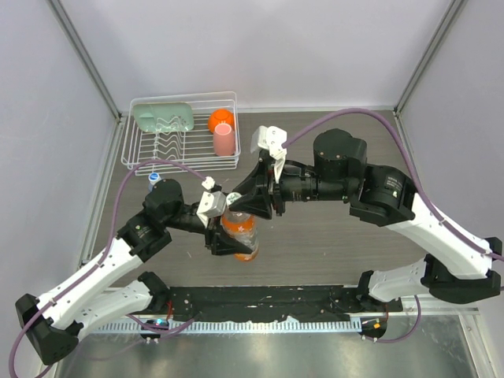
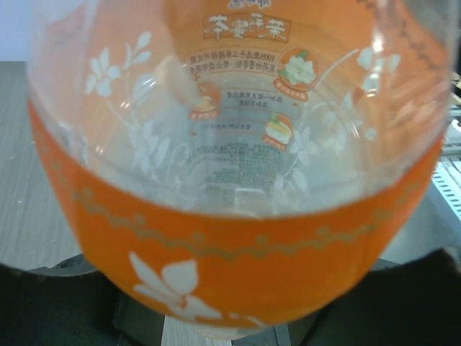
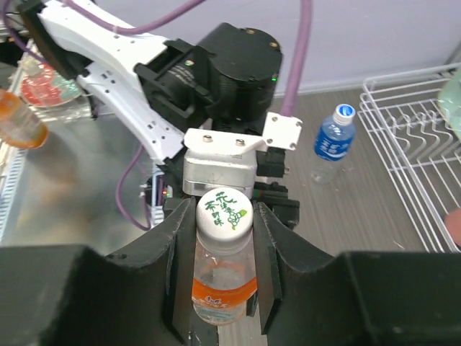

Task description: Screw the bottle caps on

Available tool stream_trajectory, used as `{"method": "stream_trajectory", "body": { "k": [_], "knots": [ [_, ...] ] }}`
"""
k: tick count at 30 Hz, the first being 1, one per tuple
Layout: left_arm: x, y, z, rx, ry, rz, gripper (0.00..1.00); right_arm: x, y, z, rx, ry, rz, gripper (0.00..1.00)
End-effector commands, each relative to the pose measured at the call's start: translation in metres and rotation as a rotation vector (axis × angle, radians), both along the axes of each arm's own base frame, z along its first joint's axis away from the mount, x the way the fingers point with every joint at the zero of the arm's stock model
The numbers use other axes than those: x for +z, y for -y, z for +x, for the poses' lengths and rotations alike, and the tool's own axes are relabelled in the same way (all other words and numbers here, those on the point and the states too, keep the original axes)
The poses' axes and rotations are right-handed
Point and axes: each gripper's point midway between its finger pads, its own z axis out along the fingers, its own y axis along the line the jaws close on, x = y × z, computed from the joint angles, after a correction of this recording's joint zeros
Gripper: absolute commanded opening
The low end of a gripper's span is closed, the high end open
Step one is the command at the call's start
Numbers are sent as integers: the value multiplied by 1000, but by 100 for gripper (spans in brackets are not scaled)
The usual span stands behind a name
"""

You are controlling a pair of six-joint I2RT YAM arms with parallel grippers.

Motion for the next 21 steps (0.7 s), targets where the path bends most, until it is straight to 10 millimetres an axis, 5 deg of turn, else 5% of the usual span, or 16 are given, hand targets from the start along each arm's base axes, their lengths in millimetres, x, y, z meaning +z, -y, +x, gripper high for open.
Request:
{"method": "stream_trajectory", "body": {
  "k": [1, 11, 21],
  "knots": [
    [43, 2, 23, 140, 137, -139, 56, -41, 25, 21, -182, -40, -153, 1],
    [48, 2, 65, 375, 154, -156, 50, -39, 51, 55, -458, -60, -117, 1],
    [53, -5, 90, 527, 170, -182, 47, -53, 49, 90, -702, -149, -61, 1]
  ]
}}
